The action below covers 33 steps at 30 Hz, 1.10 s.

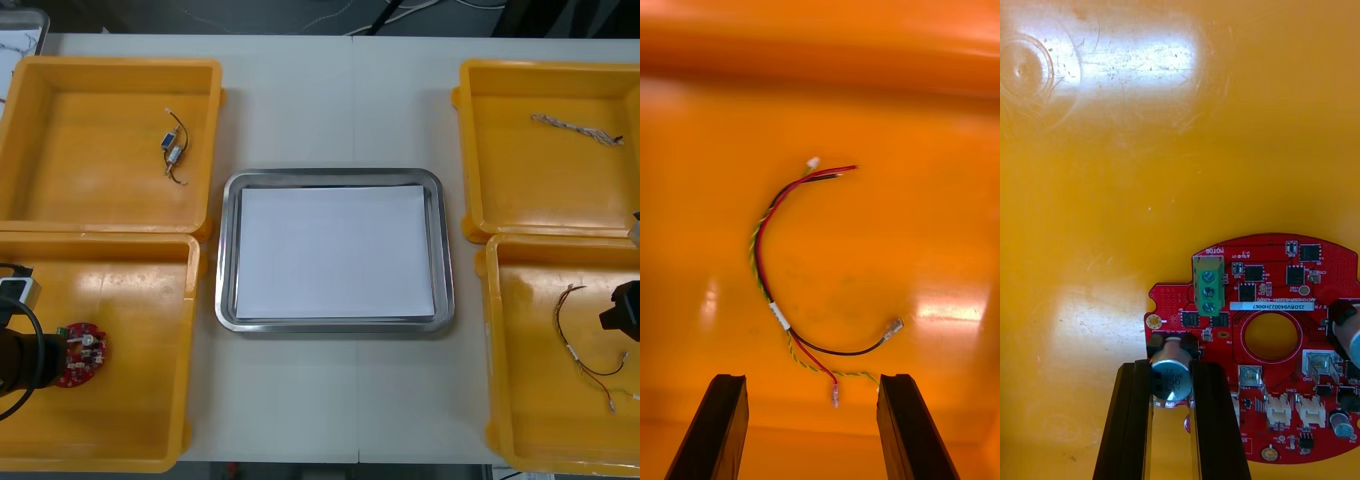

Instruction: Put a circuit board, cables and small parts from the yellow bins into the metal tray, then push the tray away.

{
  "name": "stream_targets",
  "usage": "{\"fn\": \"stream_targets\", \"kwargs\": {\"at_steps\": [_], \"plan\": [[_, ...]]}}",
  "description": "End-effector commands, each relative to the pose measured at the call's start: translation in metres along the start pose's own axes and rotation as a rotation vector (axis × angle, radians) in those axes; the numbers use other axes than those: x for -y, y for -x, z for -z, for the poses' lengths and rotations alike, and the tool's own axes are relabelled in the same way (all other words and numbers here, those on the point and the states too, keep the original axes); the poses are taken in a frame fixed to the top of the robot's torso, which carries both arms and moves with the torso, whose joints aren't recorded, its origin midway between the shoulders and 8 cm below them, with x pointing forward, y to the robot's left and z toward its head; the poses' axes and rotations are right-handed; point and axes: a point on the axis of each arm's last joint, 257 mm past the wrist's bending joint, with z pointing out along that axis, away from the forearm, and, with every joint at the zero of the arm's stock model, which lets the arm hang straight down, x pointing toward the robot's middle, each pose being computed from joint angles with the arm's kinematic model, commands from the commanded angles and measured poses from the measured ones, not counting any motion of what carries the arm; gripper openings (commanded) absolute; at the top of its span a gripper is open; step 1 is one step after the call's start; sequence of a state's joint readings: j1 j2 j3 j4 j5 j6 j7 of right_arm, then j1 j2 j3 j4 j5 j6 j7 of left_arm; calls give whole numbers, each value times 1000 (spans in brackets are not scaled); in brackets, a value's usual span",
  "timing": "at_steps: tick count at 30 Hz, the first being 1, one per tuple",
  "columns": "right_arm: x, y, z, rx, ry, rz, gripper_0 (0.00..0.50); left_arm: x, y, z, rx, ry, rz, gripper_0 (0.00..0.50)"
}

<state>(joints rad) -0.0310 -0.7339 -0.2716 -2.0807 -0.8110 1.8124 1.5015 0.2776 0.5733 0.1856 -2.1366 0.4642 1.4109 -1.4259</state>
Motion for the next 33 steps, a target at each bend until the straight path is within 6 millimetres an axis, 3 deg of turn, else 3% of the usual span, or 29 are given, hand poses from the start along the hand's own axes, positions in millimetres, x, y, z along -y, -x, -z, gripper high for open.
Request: {"fn": "stream_targets", "kwargs": {"at_steps": [1, 4, 5, 9, 15, 24, 33], "plan": [[-4, 4, 7, -9, -4, 176, 500, 4, -4, -4, -5, 2, -116, 0], [-8, 1, 1, -21, -6, 246, 500, 6, -3, -5, -4, -2, -113, 33], [-9, 1, -1, -20, -11, 266, 500, 6, -3, -5, -5, -3, -112, 86], [-13, 0, -13, -11, -18, 303, 500, 7, -2, -5, -2, -4, -109, 206], [-15, 4, -36, 23, -83, 343, 500, 8, 4, -3, 3, -7, -106, 334], [-17, -8, -52, 25, -95, 351, 500, 10, 21, 7, 5, -26, -88, 379], [-15, -20, -63, 33, -102, 352, 500, 10, 29, 18, -10, -25, -88, 380]]}}
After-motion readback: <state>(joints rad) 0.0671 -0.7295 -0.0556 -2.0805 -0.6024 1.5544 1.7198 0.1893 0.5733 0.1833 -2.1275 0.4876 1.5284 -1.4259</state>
